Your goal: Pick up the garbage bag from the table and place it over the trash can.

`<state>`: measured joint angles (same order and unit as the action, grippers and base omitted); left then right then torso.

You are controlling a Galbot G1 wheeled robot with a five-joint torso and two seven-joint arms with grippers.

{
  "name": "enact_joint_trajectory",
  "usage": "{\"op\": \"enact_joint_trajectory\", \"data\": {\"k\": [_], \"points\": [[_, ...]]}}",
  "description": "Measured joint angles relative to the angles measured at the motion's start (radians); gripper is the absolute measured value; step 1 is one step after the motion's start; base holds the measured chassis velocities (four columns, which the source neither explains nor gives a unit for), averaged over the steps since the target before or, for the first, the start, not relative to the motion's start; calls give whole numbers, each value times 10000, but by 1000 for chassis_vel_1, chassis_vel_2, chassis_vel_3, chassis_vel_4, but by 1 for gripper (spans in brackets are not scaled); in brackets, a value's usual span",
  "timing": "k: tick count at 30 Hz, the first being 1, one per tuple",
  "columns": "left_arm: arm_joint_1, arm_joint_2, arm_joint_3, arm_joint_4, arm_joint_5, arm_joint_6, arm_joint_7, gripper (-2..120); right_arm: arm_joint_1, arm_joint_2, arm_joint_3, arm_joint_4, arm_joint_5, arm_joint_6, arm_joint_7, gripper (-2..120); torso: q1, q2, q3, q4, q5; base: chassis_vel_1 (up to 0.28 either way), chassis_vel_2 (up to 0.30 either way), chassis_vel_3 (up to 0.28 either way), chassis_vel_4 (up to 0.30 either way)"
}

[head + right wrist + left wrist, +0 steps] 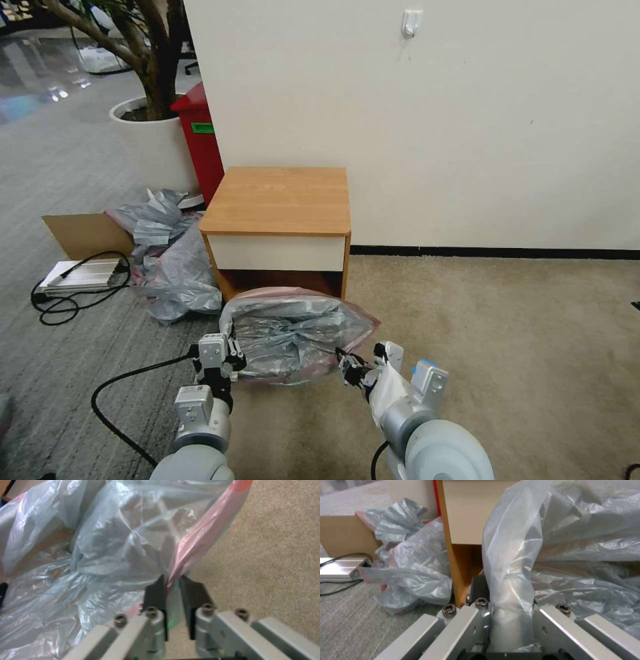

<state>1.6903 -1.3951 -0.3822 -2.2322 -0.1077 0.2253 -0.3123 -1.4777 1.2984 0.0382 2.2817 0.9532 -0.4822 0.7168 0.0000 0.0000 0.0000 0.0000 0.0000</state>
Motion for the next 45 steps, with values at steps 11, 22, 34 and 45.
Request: {"op": "enact_joint_trajectory", "data": {"k": [11,22,34,45], "points": [[-107,-54,-174,-41,-517,46,-74,3,-179,-31,-20,18,-420,99,-236,0,0,0,0,0,0,0,0,0,0],[-232,-79,-500,-610,-2807,786,-524,3,-436,-43,21,-154,-1134,308,-730,0,0,0,0,0,0,0,0,0,0],[-79,-79,-515,-1414,-6475,2225,-1264,3,-505,-80,345,-500,-2102,621,-1186,0,-1,0,0,1,1,0,0,0,0],[-545,94,-1069,-718,-6693,2296,-1318,3,-2204,-300,744,751,-5367,1444,-2392,28,0,0,0,0,-1,0,0,0,0]]}}
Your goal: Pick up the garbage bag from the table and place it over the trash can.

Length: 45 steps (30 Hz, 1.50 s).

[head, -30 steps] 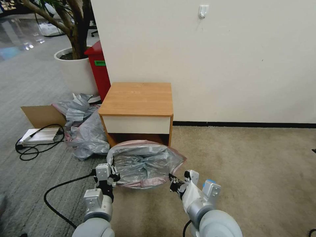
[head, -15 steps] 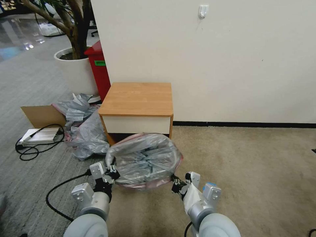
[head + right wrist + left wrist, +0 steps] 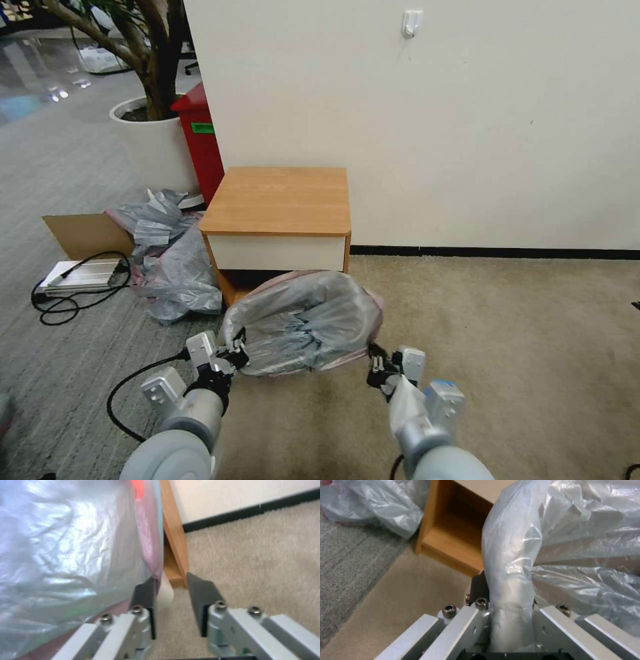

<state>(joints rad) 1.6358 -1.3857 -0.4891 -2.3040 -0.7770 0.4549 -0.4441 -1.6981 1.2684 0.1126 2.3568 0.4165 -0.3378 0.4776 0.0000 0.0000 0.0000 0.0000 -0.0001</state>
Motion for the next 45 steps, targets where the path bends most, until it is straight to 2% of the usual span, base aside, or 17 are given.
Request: {"op": "enact_joint_trajectory", "data": {"k": [5,7,9,10,12,13,17,21,28,36,38,40,44,45], "points": [[-190,51,-63,196,-360,144,-146,3,-493,-102,529,546,-148,74,-539,44,0,-1,0,-1,2,0,0,0,0],[-208,51,-63,200,-489,192,-167,3,-514,-61,928,635,154,558,-1010,55,0,0,0,-1,0,0,0,0,0],[-205,53,-63,200,-565,222,-161,3,-440,-19,1104,619,435,935,-1270,58,0,0,0,-1,1,0,0,0,0],[-189,67,-61,200,-672,256,-110,3,-238,49,1345,512,870,1379,-1565,63,0,0,0,0,1,0,0,0,0],[-158,99,-39,200,-793,305,-4,3,129,137,1721,258,1440,1676,-1987,73,0,0,0,1,2,0,0,0,0],[-158,99,-39,200,-793,305,-4,3,129,137,1721,258,1440,1676,-1987,73,0,0,0,1,2,0,0,0,0],[-146,135,-27,157,-820,319,34,3,511,157,2069,-302,1948,1736,-2796,91,0,0,0,0,2,0,0,0,0],[-127,138,-42,128,-820,320,36,3,490,161,2086,-479,1810,1666,-3226,100,0,0,0,0,2,0,0,0,0],[-81,132,-46,17,-827,319,52,3,542,120,2087,-924,1502,1606,-3673,100,0,0,0,0,1,0,0,0,0],[-3,102,-26,-212,-923,314,59,3,878,161,2209,-1489,2146,1783,-3988,99,0,0,0,0,1,0,0,0,0],[47,100,-26,-313,-953,314,67,3,1010,205,2245,-1667,2555,1849,-4071,89,0,0,0,0,1,0,0,0,0],[57,99,-27,-327,-957,313,68,3,1025,212,2245,-1692,2655,1848,-4072,89,-1,0,0,0,1,0,0,0,0],[106,62,-22,-356,-963,304,73,3,1121,309,2194,-1782,3853,1643,-4042,68,0,0,0,0,1,0,0,0,0],[109,57,-20,-356,-964,303,74,3,1121,322,2182,-1782,3973,1613,-4032,67,0,0,0,0,1,0,0,0,0]]}}
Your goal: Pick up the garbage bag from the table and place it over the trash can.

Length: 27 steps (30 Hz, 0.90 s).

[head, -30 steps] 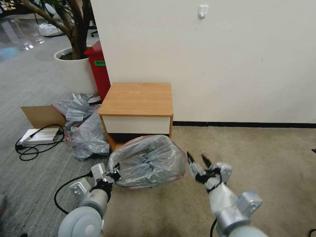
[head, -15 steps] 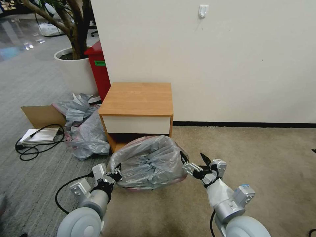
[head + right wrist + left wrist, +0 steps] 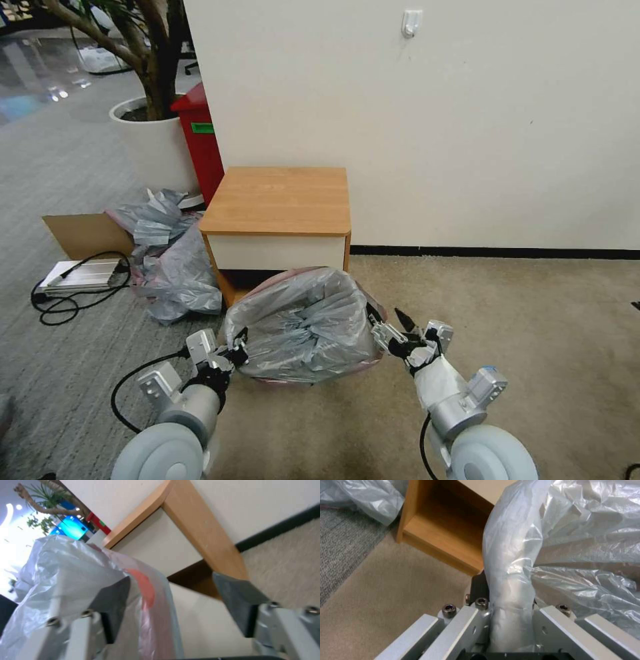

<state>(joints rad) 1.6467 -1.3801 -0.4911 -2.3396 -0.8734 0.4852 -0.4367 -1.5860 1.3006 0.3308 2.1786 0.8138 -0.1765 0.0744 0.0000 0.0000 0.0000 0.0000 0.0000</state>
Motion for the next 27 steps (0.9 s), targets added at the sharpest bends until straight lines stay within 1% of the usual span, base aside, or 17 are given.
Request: {"op": "enact_joint_trajectory", "data": {"k": [1,3,5,6,8,9,10,12,13,14,15,16,18,19,24,27], "points": [[0,0,0,0,0,0,0,3,0,0,0,0,0,0,0,67,0,0,0,0,0,0,0,0,0],[3,-10,1,-2,0,-6,3,3,4,35,-45,6,275,-53,40,54,0,0,0,0,0,0,0,0,0],[3,-16,11,-4,0,-9,5,3,17,64,-69,15,343,-54,82,46,0,0,0,0,0,0,0,0,0],[3,-16,11,-4,0,-9,5,3,17,64,-69,15,343,-54,82,46,0,0,0,0,0,0,0,0,0],[4,-23,34,-4,0,-10,12,3,52,86,-80,16,344,-46,140,36,0,0,0,0,0,0,0,0,0],[9,-24,48,-5,0,-10,17,3,69,93,-82,16,340,-40,163,33,0,0,0,0,0,0,0,0,0],[9,-24,48,-5,0,-10,17,3,69,93,-82,16,340,-40,163,33,0,0,0,0,0,0,0,0,0],[30,-23,82,-4,0,-10,31,3,129,106,-84,12,310,-17,218,25,0,0,0,0,0,0,0,0,0],[47,-17,99,-4,-4,0,45,3,177,109,-84,-6,282,-3,257,18,0,0,0,0,0,0,0,0,0],[62,-12,112,-7,-11,16,67,3,217,111,-83,-33,259,4,293,15,0,0,0,0,0,0,0,0,0],[62,-12,112,-7,-11,16,67,3,217,111,-83,-33,259,4,293,15,0,0,0,0,0,0,0,0,0],[93,-7,128,-25,-15,46,117,3,273,113,-78,-79,209,27,340,12,0,0,0,0,0,0,0,0,0],[163,0,162,-63,-27,129,241,3,371,114,-64,-180,118,65,406,2,1,0,0,0,0,0,0,0,0],[188,3,169,-82,-38,172,284,3,422,106,-60,-233,85,80,432,0,0,0,0,0,0,0,0,0,0],[308,25,198,-190,-134,396,533,3,669,17,-12,-517,-50,162,526,0,0,0,0,-1,1,0,0,0,0],[416,27,264,-301,-160,530,683,3,982,-100,48,-896,-133,203,647,0,0,0,0,0,0,0,0,0,0]]}}
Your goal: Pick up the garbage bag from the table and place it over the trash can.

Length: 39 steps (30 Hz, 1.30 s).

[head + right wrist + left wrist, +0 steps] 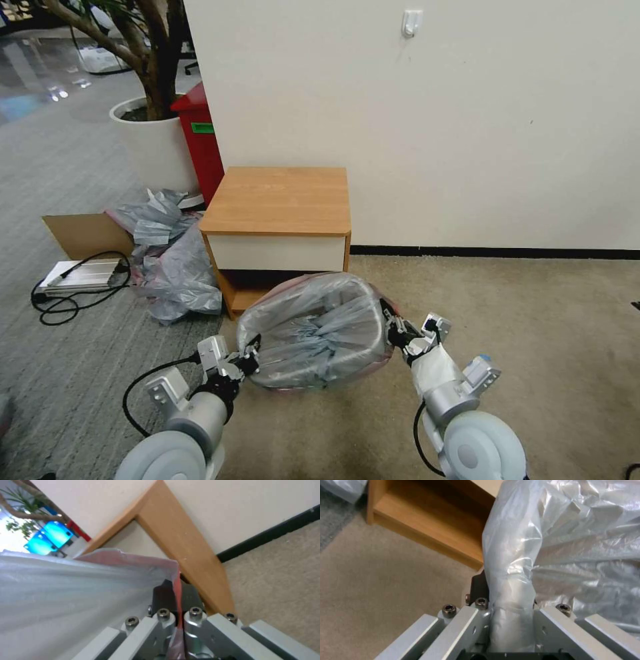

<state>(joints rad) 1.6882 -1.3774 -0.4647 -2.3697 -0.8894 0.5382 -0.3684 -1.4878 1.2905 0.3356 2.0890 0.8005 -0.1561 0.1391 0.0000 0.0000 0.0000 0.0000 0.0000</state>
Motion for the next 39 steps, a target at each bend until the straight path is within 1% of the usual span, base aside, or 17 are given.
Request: {"op": "enact_joint_trajectory", "data": {"k": [10,15,16,17,20,22,26,27,29,31,32,33,34,35,36,37,39], "points": [[180,-110,234,-322,-57,118,80,3,635,-261,-56,-1314,-397,145,59,0,0,0,0,1,1,0,0,0,0],[74,-124,188,-283,34,121,64,3,528,-163,-79,-1369,-1050,442,38,2,-1,0,0,2,2,0,0,0,0],[-33,-123,104,-169,196,115,26,3,294,-64,-47,-1138,-1783,718,25,10,0,0,1,1,0,0,0,0,0],[-33,-123,104,-169,196,115,26,3,294,-64,-47,-1138,-1783,718,25,10,0,0,1,1,0,0,0,0,0],[-290,-74,-89,68,390,74,-186,3,-486,45,76,-70,-2696,772,-79,25,0,0,0,1,-2,0,0,0,0],[-379,-68,-127,137,394,63,-290,3,-709,46,99,185,-2794,743,-176,28,0,0,0,-1,-2,0,0,0,0],[-607,-101,-225,278,381,29,-508,3,-1498,105,202,938,-3005,847,-644,44,0,0,0,0,-2,0,0,0,0],[-607,-101,-225,278,381,29,-508,3,-1498,105,202,938,-3005,847,-644,44,0,0,0,0,-2,0,0,0,0],[-622,-95,-210,396,742,32,-568,3,-1779,194,266,1407,-3042,1035,-753,54,0,0,0,-1,-1,0,0,0,0],[-595,-13,-88,560,1677,32,-504,3,-1839,163,286,1994,-3397,1224,-933,65,0,0,0,0,0,0,0,0,0],[-595,-13,-88,560,1677,32,-504,3,-1839,163,286,1994,-3397,1224,-933,65,0,0,0,0,0,0,0,0,0],[-583,26,-33,601,2045,30,-424,3,-1819,89,277,2177,-3718,1270,-1071,68,0,0,0,0,-1,0,0,0,0],[-552,124,92,675,2927,-29,-215,3,-1743,-138,201,2375,-4537,1370,-1388,75,0,0,0,-1,-2,0,0,0,0],[-529,202,198,720,3653,-115,-24,3,-1655,-452,86,2419,-5509,1463,-1712,75,0,0,0,0,1,0,0,0,0],[-529,202,198,720,3653,-115,-24,3,-1655,-452,86,2419,-5509,1463,-1712,75,0,0,0,0,1,0,0,0,0],[-515,261,281,747,4122,-177,96,3,-1592,-729,0,2415,-6200,1517,-1976,72,0,0,0,1,1,0,0,0,0],[-472,448,553,762,5172,-294,374,3,-1290,-1748,-289,2255,-8127,1683,-2770,63,0,0,0,0,2,0,0,0,0]]}}
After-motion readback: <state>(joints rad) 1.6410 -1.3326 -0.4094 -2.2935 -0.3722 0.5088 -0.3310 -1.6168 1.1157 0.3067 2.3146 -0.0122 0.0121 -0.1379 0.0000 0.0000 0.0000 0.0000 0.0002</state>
